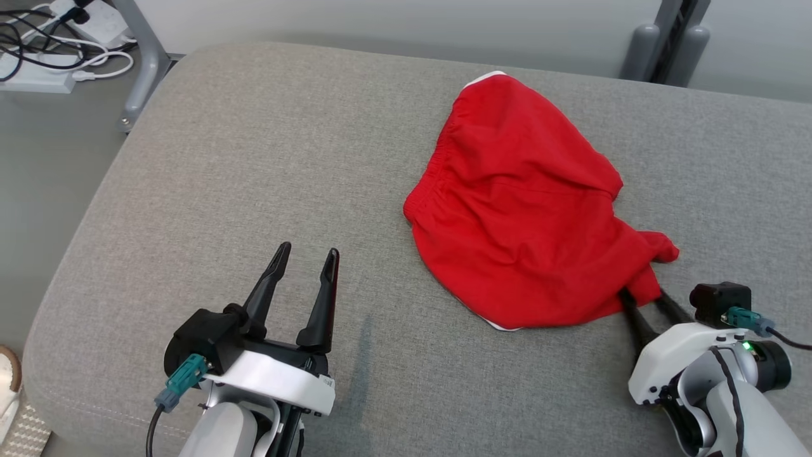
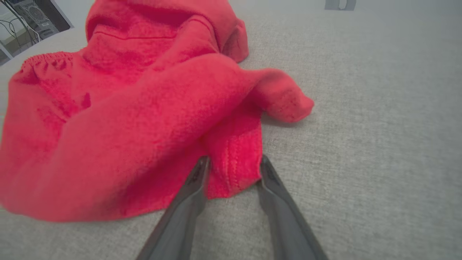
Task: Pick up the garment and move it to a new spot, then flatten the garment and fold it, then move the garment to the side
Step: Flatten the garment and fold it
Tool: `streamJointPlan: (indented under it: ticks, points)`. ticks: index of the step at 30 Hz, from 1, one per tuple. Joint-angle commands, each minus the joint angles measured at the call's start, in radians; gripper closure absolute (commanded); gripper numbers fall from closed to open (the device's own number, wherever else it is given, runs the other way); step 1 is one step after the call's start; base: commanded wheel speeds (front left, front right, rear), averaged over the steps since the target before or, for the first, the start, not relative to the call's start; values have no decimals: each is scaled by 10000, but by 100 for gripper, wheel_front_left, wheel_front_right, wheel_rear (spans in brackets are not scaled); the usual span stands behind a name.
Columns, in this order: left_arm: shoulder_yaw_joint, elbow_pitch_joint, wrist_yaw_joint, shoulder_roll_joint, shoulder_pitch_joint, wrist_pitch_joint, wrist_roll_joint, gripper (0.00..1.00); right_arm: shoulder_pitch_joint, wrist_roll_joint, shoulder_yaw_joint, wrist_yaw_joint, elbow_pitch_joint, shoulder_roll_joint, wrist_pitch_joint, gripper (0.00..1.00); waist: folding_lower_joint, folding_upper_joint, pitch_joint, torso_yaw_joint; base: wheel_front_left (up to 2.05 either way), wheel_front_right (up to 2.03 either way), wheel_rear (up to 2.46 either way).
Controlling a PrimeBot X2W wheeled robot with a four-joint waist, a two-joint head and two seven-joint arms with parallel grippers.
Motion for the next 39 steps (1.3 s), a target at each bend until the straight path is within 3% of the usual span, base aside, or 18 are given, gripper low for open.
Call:
streamJointPlan:
  ticks: [1,6,12,16,22,23,24,25,29,32,39]
  points:
    - [15,18,31,33,-87,-39,5,0,23,102,68,-5,91,6,-90,100,0,0,-63,27,0,0,0]
    - [107,118,53,35,152,-40,114,0,48,344,127,-6,-22,-129,-388,100,0,0,-430,-106,0,0,0]
    - [217,162,-5,36,467,-39,181,0,217,253,-131,-6,-1062,-472,11,100,0,0,-1012,-588,0,0,0]
    - [202,157,-22,35,612,-39,168,0,627,-37,-1131,-6,-2069,-523,930,100,0,0,-1348,-868,0,0,0]
    - [185,121,4,36,816,-39,142,0,1508,-806,-2716,-5,-3396,179,2975,100,0,0,-1509,-1100,0,0,0]
    - [172,146,-20,38,823,-39,165,0,1635,-1073,-2855,-6,-3558,226,3160,89,0,0,-1493,-1130,0,0,0]
    - [163,159,-43,32,805,-39,193,0,1693,-1203,-2903,-6,-3743,325,3213,9,0,0,-1468,-1156,0,0,0]
    - [160,173,-54,38,791,-39,203,0,1734,-1219,-3051,-6,-3804,481,3210,0,0,0,-1447,-1177,0,0,0]
    - [177,217,-78,36,719,-39,220,0,1932,-1572,-2990,-5,-3960,670,2922,0,0,0,-1387,-1221,0,0,0]
    - [252,259,-120,36,652,-39,263,0,1932,-1809,-2741,-5,-4119,768,2057,0,0,0,-1342,-1343,0,0,0]
    - [147,377,-138,33,506,-39,159,0,1974,-898,-1376,-6,-4588,678,615,0,0,0,-1291,-1746,0,0,0]
